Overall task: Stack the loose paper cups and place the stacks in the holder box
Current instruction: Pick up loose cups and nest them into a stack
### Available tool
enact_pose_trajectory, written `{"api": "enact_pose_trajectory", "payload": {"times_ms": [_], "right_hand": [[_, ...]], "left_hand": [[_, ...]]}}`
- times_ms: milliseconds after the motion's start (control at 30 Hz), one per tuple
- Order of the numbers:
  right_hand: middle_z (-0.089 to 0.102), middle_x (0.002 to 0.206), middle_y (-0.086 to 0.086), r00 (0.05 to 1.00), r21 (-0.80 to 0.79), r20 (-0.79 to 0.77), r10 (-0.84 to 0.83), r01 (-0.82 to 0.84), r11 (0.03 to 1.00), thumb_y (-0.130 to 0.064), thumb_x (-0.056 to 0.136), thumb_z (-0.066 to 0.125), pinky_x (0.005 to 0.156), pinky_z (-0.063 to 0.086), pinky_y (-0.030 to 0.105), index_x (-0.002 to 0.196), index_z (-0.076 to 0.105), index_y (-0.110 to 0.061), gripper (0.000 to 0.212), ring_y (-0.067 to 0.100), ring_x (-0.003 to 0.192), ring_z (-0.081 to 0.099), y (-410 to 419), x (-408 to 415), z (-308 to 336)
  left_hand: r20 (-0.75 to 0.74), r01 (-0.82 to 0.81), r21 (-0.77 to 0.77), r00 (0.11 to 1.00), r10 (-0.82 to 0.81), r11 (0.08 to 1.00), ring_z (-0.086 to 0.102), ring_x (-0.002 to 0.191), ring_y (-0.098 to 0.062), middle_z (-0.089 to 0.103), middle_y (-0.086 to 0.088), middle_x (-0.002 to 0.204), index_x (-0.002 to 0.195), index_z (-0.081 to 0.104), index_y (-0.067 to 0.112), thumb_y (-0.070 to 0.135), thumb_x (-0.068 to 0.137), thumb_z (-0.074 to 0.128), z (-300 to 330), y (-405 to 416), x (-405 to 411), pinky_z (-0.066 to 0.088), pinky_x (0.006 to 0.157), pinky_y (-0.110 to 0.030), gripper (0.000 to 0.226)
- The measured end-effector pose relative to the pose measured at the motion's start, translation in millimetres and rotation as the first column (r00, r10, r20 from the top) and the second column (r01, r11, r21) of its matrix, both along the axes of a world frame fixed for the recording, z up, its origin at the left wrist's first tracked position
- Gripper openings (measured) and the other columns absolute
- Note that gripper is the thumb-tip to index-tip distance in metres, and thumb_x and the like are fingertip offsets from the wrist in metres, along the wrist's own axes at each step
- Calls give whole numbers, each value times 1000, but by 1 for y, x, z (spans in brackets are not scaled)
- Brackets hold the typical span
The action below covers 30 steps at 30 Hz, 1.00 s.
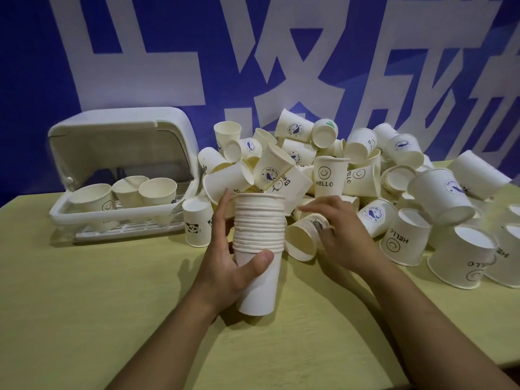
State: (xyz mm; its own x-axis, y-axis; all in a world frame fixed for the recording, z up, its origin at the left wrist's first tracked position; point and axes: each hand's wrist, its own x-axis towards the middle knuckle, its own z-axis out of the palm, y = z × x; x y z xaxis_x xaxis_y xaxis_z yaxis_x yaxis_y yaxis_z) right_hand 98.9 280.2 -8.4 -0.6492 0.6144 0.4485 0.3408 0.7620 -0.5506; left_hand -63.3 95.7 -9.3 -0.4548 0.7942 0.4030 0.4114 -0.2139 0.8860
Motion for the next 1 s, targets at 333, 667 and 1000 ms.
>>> {"api": "enact_pose_trajectory", "payload": {"times_ms": [333, 667, 1000], "right_hand": [[47, 137, -14, 961, 21, 274, -32, 27, 999, -46, 78, 76, 109, 32, 47, 136, 47, -46, 65, 20, 132, 32, -1, 7, 3], [66, 116, -9, 773, -392, -630, -67, -243, 887, -36, 85, 67, 78, 58, 27, 149, 28, -40, 76, 8, 104, 68, -19, 8, 19], [71, 114, -3, 748, -463, -663, -26, -383, 799, -52, 80, 70, 82, 57, 31, 138, 38, -49, 66, 18, 108, 69, -34, -14, 16]], "left_hand": [[-13, 20, 22, 1000, -20, 1000, 58, 126, -10, 51, 8, 144, 140, 21, 71, 52, 61, 78, -4, 1, -4, 53, 102, -36, 99], [11, 179, -76, 984, -179, 981, 63, 114, -7, 59, 27, 124, 137, 35, 67, 49, 56, 76, -5, 1, -1, 56, 85, -25, 92], [40, 264, -89, 964, -261, 960, 64, 120, -14, 59, 6, 138, 144, 33, 62, 46, 61, 78, -9, 7, 5, 54, 91, -26, 96]]}}
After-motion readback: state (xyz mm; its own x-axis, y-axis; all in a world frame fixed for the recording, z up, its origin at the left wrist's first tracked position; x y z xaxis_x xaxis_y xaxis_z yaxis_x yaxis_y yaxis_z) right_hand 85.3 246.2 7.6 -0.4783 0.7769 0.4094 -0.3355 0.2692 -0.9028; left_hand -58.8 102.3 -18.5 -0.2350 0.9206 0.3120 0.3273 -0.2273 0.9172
